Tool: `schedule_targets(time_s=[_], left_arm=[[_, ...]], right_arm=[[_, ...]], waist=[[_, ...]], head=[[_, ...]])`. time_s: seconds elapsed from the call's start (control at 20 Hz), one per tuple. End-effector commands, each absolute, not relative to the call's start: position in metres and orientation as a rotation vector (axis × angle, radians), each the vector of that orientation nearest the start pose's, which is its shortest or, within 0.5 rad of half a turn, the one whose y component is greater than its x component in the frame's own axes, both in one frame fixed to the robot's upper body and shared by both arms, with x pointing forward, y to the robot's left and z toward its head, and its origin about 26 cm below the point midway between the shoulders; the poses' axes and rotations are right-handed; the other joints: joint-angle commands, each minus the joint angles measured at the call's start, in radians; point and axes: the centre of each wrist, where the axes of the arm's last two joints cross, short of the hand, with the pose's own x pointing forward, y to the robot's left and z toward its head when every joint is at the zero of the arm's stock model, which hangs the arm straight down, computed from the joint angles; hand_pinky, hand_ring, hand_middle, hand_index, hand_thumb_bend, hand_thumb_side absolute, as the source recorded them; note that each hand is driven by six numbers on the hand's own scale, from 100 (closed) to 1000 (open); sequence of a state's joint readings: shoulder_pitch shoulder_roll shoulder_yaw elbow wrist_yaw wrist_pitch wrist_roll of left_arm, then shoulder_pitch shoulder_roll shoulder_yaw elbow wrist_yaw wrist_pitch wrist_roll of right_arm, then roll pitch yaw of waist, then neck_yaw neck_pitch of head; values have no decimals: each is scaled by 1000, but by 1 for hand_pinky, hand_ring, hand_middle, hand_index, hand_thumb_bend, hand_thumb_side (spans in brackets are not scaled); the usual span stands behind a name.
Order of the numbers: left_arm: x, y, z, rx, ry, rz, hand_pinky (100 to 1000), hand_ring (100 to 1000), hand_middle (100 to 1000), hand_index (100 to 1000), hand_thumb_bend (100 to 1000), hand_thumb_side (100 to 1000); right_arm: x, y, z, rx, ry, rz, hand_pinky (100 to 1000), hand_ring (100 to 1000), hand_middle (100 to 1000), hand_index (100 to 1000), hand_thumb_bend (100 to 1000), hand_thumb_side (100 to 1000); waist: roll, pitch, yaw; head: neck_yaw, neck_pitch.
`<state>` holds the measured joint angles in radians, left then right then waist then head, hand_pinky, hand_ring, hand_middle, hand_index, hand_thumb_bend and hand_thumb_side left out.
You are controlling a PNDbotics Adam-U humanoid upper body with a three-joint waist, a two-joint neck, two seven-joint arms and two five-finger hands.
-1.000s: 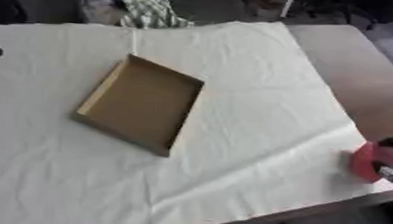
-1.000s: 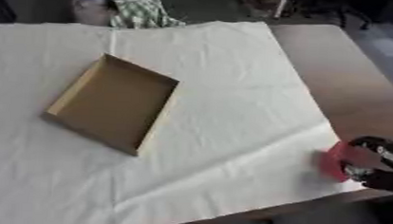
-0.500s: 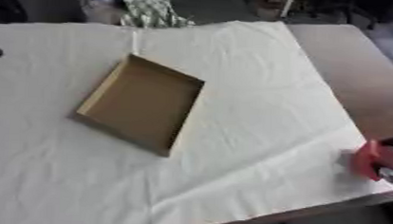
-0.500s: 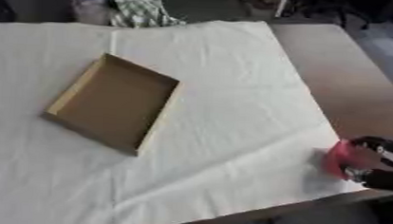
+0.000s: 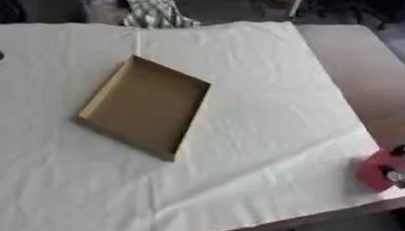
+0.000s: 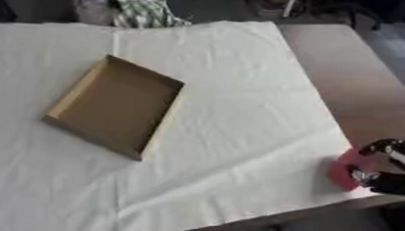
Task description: Pick up objects on the table and place them in the box.
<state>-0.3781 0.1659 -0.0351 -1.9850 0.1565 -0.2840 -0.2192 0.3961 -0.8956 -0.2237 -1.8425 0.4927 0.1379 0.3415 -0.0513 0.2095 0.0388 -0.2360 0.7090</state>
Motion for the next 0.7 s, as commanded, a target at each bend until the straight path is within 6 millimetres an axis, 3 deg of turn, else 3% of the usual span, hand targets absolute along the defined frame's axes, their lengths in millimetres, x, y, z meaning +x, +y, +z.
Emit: schedule_targets(time_s=[0.05,0.25,0.5,0.55,0.7], left_arm=[[306,216,212,453,3524,661,560,723,702,763,100,658],[306,216,212,454,3520,670,559,724,703,763,100,658],[306,215,212,460,3519,686,559,725,704,763,100,657],[306,215,212,460,3518,687,559,725,704,763,100,657],[306,215,212,462,3517,700,558,725,704,763,100,656]], right_arm=[[196,-454,138,-960,-893,1153,920,951,644,712,208,690],[197,-448,140,-987,-909,1149,915,924,557,641,213,660],[196,-445,141,-1008,-915,1150,909,902,517,614,200,607],[196,-444,140,-1004,-916,1150,906,890,504,600,181,520],[197,-444,140,-988,-919,1146,899,867,494,593,170,420]], waist=[[0,-9,1],[1,-8,3],[-1,-9,4],[-1,-9,5],[-1,-10,6]], head=[[-4,-9],[-5,-7],[-5,-7],[-4,-6],[-5,-6]])
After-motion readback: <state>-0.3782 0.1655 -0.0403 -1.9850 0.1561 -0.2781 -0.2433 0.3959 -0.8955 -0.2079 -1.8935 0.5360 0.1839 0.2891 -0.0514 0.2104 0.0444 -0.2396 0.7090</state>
